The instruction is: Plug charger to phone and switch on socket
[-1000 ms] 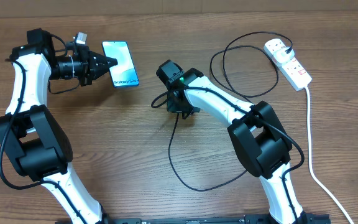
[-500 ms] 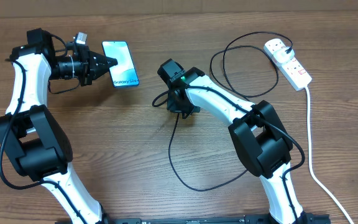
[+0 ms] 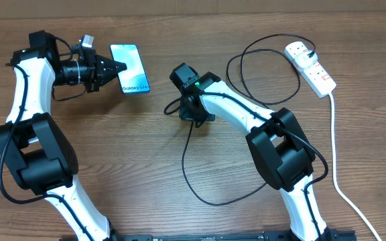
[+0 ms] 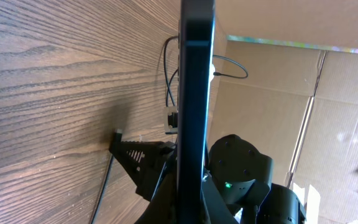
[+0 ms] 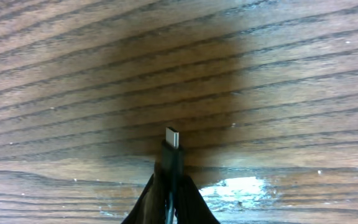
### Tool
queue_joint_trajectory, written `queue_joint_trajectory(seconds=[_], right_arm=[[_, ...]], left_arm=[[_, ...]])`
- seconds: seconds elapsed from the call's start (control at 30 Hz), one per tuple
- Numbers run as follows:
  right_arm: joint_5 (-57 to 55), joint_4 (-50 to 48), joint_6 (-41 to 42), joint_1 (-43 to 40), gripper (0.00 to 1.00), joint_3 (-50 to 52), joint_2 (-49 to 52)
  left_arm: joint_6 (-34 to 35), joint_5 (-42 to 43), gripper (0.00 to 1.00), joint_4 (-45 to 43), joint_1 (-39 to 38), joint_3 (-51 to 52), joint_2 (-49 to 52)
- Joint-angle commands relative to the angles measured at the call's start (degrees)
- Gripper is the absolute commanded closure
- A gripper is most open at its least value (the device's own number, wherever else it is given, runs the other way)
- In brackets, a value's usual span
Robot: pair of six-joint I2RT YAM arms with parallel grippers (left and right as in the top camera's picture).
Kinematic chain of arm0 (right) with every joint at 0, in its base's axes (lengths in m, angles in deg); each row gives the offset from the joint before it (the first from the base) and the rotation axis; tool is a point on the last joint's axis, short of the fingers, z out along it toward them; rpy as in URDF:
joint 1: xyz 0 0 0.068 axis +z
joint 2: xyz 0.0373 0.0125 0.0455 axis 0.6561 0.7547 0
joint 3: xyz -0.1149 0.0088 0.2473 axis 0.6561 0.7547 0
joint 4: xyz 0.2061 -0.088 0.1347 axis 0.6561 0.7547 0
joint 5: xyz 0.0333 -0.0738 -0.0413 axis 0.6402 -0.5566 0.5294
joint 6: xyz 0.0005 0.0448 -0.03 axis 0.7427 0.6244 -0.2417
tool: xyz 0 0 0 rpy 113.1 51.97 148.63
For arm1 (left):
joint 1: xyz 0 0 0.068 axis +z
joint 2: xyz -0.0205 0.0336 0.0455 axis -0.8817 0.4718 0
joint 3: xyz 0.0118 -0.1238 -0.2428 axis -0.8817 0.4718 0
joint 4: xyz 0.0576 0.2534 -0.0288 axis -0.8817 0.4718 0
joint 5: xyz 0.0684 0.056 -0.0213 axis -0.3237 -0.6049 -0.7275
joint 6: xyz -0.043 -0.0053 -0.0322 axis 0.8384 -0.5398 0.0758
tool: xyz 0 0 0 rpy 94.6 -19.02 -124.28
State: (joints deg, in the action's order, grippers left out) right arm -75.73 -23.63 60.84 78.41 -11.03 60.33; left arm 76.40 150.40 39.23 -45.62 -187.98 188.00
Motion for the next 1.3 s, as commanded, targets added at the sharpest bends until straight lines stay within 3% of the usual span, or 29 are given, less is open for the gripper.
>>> queue_joint_trajectory(seconds=[0.0, 0.23, 0.43, 0.63, 0.83, 1.07, 1.27], right_arm=[[3.0, -0.3, 1.1, 0.0, 0.96, 1.9, 5.7], [6.2, -0.1, 1.0, -0.9, 0.96, 1.5, 5.1], [17.0, 2.7, -0.1, -5.5, 0.96, 0.5, -0.8], [38.7, 3.9, -14.9, -10.4, 0.96, 0.5, -9.9], [56.4, 12.4, -32.2, -12.4, 0.96, 0.5, -16.7], [66.3, 22.9, -48.5, -11.9, 0.96, 0.5, -19.0], [69.6, 21.1, -50.4, -11.9, 0.96, 0.5, -19.0]], left_arm=[[-1.0, 1.9, 0.96, 0.1, 0.0, -1.4, -1.9], [-1.2, 2.7, 0.96, 0.2, -0.1, -1.4, -1.9], [-1.8, 12.7, 0.96, 0.1, -0.2, -1.4, -1.9], [-1.9, 19.6, 0.96, 1.6, -1.2, -1.4, -1.9], [-3.3, 23.1, 0.96, 2.9, -4.0, -1.4, -1.9], [-3.2, 23.1, 0.96, 2.4, -7.9, -1.4, -1.9], [-3.2, 22.7, 0.96, 2.4, -9.4, -1.4, -1.9]])
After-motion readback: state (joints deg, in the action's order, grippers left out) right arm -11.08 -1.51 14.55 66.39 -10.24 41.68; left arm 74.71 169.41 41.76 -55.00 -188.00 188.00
